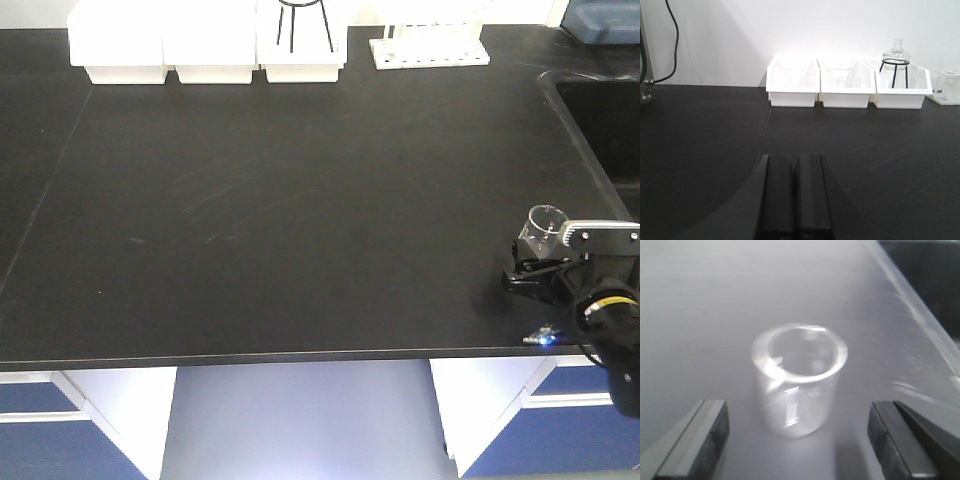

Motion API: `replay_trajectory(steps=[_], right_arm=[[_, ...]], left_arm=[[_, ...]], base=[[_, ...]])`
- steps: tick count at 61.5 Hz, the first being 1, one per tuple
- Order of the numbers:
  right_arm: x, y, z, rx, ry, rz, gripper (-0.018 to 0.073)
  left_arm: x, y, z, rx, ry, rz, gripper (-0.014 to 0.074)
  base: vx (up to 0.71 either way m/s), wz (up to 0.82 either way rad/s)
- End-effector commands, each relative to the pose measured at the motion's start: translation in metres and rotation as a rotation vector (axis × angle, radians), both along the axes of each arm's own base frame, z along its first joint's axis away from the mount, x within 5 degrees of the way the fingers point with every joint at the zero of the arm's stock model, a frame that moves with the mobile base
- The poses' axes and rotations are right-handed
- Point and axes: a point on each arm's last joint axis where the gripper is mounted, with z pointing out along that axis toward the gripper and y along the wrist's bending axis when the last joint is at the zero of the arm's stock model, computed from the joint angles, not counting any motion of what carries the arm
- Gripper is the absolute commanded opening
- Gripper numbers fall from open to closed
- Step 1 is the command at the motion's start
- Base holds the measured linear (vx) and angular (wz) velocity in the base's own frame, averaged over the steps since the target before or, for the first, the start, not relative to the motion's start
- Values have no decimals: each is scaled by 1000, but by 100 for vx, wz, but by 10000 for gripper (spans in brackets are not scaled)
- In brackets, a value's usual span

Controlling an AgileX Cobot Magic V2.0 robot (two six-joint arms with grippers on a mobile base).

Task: Grab beaker and place in storage area
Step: 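Close the right gripper on the beaker and lift it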

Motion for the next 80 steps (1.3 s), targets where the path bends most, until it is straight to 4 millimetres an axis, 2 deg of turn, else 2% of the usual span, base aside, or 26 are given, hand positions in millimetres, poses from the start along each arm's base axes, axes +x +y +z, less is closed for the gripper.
replay_trajectory(steps=[1, 24, 34, 44, 48, 55, 63, 68, 80], right_arm=[[17, -2, 11, -4, -129, -15, 617], [50, -2, -10, -4, -125, -27, 604], [65, -2, -13, -2, -143, -27, 596], [69, -2, -13, -2, -149, -27, 561], [69, -2, -13, -2, -153, -27, 513], [69, -2, -11, -4, -167, -21, 372], [70, 5, -2, -7, -202, 54, 104], [70, 9, 9, 19, -212, 93, -15], [66, 17, 60, 7, -254, 184, -8]], left_arm=[[-1, -2, 1, -10, -81, -19, -8], [-1, -2, 1, -10, -81, -19, -8], [-1, -2, 1, -10, -81, -19, -8], [-1, -2, 1, -10, -81, -19, -8], [-1, -2, 1, -10, -81, -19, -8], [-1, -2, 1, -10, -81, -19, -8], [-1, -2, 1, -10, -81, -19, -8], [-1, -2, 1, -10, -81, -19, -8], [-1, -2, 1, -10, -81, -19, -8]], base=[[0, 0], [0, 0], [0, 0], [0, 0], [0, 0], [0, 0], [0, 0], [0, 0], [0, 0]])
